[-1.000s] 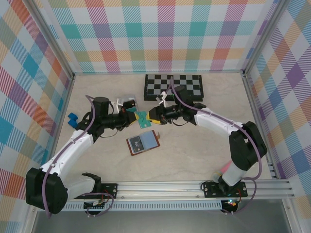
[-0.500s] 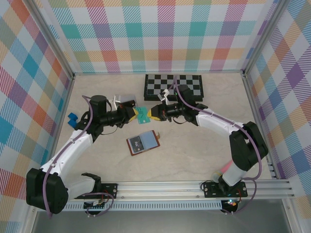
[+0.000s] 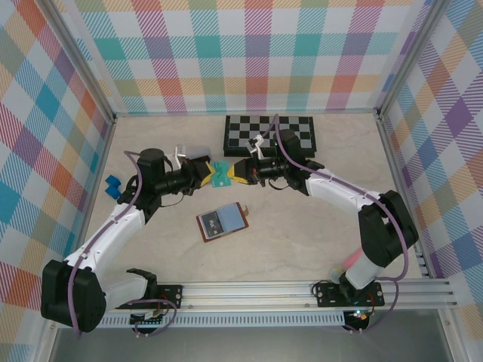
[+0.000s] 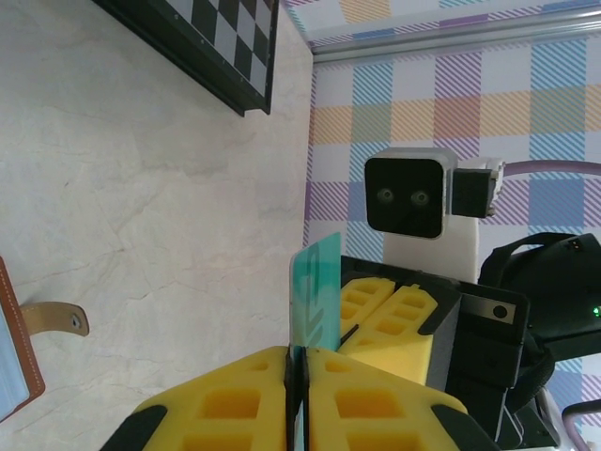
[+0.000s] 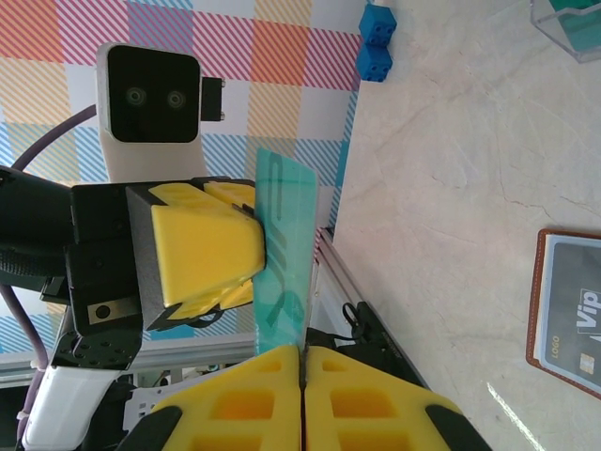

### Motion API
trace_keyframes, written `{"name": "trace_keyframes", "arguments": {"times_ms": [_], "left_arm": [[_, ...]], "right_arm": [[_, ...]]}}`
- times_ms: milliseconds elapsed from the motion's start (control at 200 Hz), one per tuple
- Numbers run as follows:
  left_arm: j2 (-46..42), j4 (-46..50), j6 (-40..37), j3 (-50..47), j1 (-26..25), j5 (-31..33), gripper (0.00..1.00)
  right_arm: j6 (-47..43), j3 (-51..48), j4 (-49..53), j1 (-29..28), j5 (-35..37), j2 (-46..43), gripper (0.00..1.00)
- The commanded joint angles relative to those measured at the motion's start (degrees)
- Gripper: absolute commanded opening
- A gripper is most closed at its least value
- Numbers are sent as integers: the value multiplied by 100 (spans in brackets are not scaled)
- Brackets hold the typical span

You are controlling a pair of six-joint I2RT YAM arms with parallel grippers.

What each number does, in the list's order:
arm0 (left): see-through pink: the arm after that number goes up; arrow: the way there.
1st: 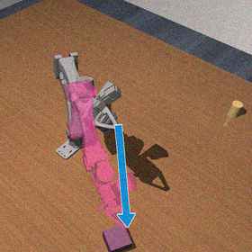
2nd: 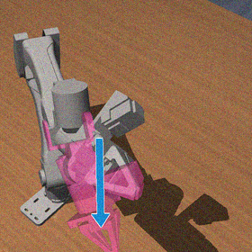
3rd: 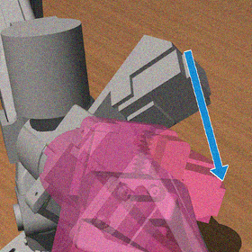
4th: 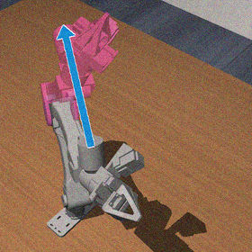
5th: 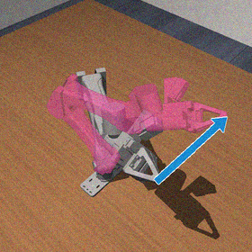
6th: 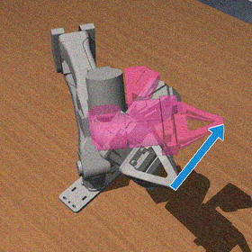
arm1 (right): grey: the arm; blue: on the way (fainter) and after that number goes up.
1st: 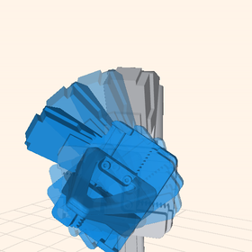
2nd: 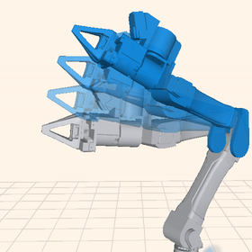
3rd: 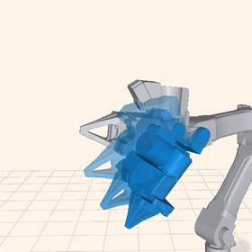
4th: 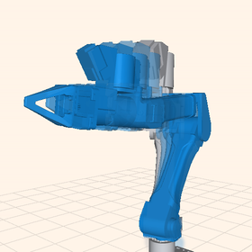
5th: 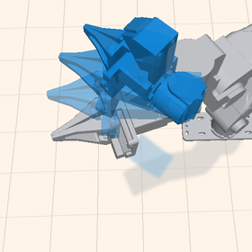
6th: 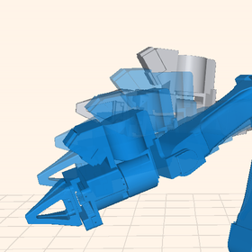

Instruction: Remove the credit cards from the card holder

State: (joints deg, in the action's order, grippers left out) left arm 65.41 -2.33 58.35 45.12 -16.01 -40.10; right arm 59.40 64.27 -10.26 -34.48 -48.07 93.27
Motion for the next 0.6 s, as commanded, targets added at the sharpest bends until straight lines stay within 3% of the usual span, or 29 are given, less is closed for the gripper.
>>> {"name": "trace_keyframes", "arguments": {"times_ms": [0, 250, 440, 600], "left_arm": [[21, -475, 118, -69, -77, -433, 11], [35, -550, 126, -80, -88, -522, 12], [28, -231, -142, -8, -87, -436, 0], [-76, 923, -960, 318, -89, 34, 0]], "right_arm": [[20, 64, -221, -155, -299, 19, 8], [24, 134, -176, -156, -322, 72, 8], [-250, 238, 289, -156, -210, 52, 11], [-1094, 438, 1527, -158, 398, -149, 26]]}}
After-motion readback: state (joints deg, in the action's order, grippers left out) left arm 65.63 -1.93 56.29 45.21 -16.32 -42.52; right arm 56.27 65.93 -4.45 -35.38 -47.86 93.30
